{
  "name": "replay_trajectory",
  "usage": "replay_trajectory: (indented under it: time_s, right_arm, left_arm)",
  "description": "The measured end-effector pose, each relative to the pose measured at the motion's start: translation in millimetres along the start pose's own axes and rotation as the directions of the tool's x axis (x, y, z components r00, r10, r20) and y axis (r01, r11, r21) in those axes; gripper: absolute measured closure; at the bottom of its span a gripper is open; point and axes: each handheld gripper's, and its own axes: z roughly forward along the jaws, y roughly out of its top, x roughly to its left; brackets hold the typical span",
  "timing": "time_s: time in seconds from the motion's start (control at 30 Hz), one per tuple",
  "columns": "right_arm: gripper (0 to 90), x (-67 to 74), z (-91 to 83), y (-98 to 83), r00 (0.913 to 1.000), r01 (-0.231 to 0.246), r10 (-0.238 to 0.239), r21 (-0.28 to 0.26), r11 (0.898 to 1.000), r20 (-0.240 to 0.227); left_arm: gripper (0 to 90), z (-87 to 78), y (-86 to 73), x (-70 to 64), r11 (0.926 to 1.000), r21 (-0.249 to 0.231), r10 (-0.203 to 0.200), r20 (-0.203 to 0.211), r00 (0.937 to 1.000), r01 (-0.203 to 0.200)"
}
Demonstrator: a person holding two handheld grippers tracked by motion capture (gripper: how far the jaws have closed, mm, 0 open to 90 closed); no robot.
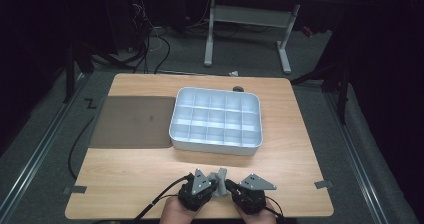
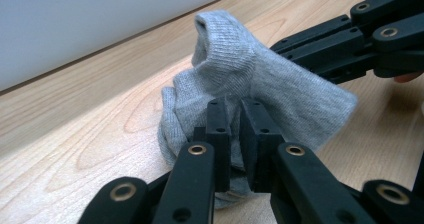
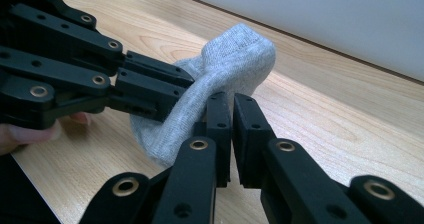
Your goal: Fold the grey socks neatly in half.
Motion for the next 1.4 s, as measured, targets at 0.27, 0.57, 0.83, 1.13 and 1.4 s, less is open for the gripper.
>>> replay_trajectory:
  time_s: [0.27, 0.57, 0.83, 1.13, 1.4]
  right_arm:
    - [87.6, -0.3, 0.6, -0.7, 1.0, -0.005, 0.005, 0.006, 1.0, 0.002]
    - [87.6, -1.0, 0.1, -0.6, 1.0, -0.003, 0.003, 0.003, 1.0, 0.006]
    - [87.7, 0.2, -0.1, 0.0, 1.0, -0.002, 0.002, 0.002, 1.0, 0.001]
    - [88.0, 2.2, -3.8, 2.1, 1.0, 0.004, -0.004, -0.01, 1.0, 0.0]
    - [88.3, 10.8, -1.1, 1.7, 0.9994, 0.031, -0.031, 0.001, 1.0, -0.012]
  left_arm:
    - [83.5, -3.5, 1.4, 1.0, 0.9998, -0.018, -0.004, -0.006, 1.0, 0.004]
    - [85.1, -32.7, 1.5, 25.5, 0.9967, -0.07, -0.048, -0.101, 0.9938, 0.041]
    - [86.7, -12.3, -11.3, 22.8, 0.9946, 0.101, -0.019, -0.085, 0.9962, 0.027]
    - [87.0, -3.3, -7.4, 8.1, 0.9952, 0.098, 0.001, -0.047, 0.9989, 0.003]
    - [89.5, 0.4, -5.7, 2.1, 0.9953, 0.096, 0.006, -0.02, 0.9998, -0.004]
